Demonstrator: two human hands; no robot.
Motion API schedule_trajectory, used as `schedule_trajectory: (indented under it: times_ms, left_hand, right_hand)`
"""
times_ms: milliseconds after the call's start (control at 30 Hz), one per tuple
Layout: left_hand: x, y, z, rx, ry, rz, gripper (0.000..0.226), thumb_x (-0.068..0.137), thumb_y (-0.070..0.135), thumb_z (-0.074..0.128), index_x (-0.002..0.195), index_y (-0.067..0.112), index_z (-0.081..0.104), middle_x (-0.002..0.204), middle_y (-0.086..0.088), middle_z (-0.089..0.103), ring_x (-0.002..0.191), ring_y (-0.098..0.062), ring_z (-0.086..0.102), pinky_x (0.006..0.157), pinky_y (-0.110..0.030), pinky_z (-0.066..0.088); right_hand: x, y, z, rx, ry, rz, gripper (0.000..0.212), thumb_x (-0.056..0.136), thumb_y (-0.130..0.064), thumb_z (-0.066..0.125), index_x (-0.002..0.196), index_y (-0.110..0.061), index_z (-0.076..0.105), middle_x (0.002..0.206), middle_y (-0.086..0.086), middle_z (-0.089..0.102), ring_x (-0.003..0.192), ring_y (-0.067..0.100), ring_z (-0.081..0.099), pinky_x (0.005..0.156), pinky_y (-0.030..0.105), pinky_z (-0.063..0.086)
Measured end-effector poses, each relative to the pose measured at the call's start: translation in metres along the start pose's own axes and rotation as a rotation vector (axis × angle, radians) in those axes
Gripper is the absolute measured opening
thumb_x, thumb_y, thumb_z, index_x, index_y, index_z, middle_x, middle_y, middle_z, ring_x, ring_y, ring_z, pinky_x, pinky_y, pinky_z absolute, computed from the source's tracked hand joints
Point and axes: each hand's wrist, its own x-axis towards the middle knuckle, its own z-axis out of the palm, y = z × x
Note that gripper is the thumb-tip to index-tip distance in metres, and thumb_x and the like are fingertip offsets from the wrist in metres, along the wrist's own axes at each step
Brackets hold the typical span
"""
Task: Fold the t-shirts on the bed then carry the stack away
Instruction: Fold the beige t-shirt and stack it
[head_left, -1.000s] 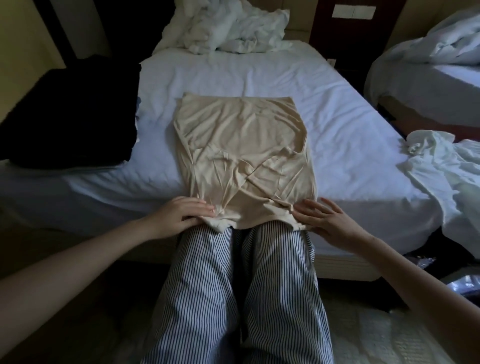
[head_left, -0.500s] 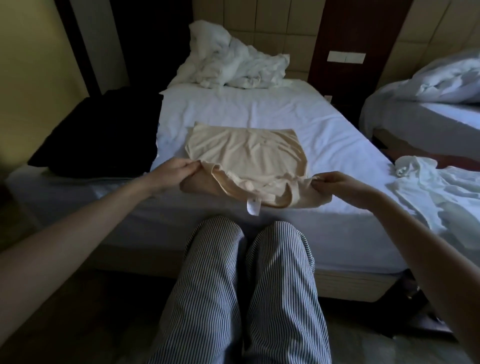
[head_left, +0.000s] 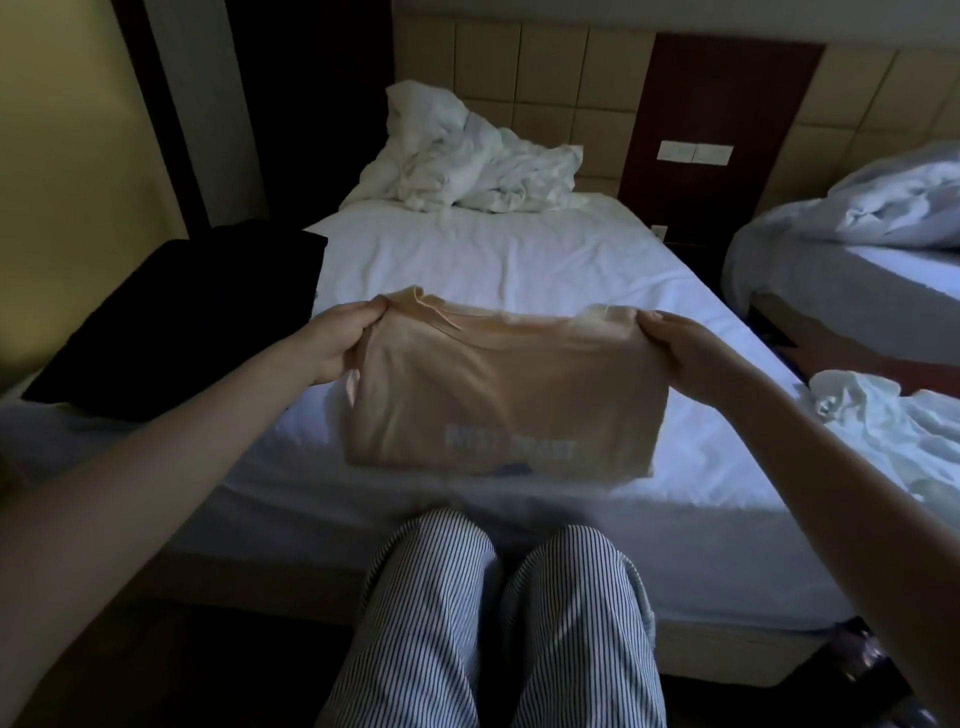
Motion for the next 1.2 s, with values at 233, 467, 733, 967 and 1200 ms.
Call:
schedule_trajectory:
  times_ms: [233, 467, 733, 967, 1200]
  left_hand:
    - [0.126, -0.007, 0.007, 0.115, 0.2, -0.021, 0.036, 0.098, 0.03, 0.048, 0.123, 0.005, 0.058, 0.111, -0.008, 0.063, 0.092, -0.019, 0.06, 0.082, -0.029, 0.049]
    - [0.232, -0.033, 0.0, 0.456, 0.284, 0.059, 0.027, 0.098, 0.026, 0.046, 0.105, 0.008, 0.065, 0.099, -0.009, 0.06, 0.092, -0.019, 0.055, 0.075, -0.024, 0.04]
    - [0.266, -0.1, -0.01, 1.034, 0.525, 0.248, 0.019, 0.085, 0.038, 0.054, 0.098, 0.027, 0.061, 0.105, -0.013, 0.063, 0.098, -0.033, 0.06, 0.082, -0.037, 0.049]
    - [0.242, -0.073, 0.038, 1.189, 0.397, 0.835, 0.044, 0.081, 0.038, 0.042, 0.106, 0.013, 0.068, 0.108, -0.008, 0.068, 0.101, -0.03, 0.062, 0.088, -0.038, 0.043]
    - [0.254, -0.1, 0.049, 1.467, -0.113, 0.232, 0.055, 0.093, 0.063, 0.023, 0.145, 0.046, 0.019, 0.158, 0.015, 0.005, 0.146, -0.015, 0.001, 0.116, -0.039, 0.001]
  right_hand:
    - [0.124, 0.019, 0.004, 0.062, 0.16, 0.14, 0.029, 0.101, -0.019, 0.039, 0.112, -0.001, 0.058, 0.095, 0.009, 0.062, 0.083, 0.015, 0.059, 0.064, 0.022, 0.052]
    - [0.236, 0.063, 0.003, -0.071, 0.266, 0.246, 0.02, 0.096, -0.017, 0.047, 0.087, -0.009, 0.061, 0.096, 0.015, 0.062, 0.079, 0.019, 0.057, 0.079, 0.034, 0.049]
    - [0.264, 0.136, 0.02, -0.848, 0.537, -0.037, 0.029, 0.091, -0.013, 0.039, 0.116, -0.013, 0.053, 0.106, 0.009, 0.065, 0.112, 0.031, 0.048, 0.094, 0.033, 0.031]
    - [0.258, 0.11, 0.048, -1.173, 0.366, -0.363, 0.053, 0.092, -0.04, 0.032, 0.136, -0.015, 0.046, 0.14, 0.009, 0.048, 0.134, 0.031, 0.034, 0.111, 0.04, 0.018]
    - [0.256, 0.132, 0.061, -1.337, -0.107, -0.005, 0.054, 0.097, -0.053, 0.021, 0.148, -0.038, 0.012, 0.158, -0.012, 0.004, 0.146, 0.023, 0.0, 0.115, 0.04, -0.001]
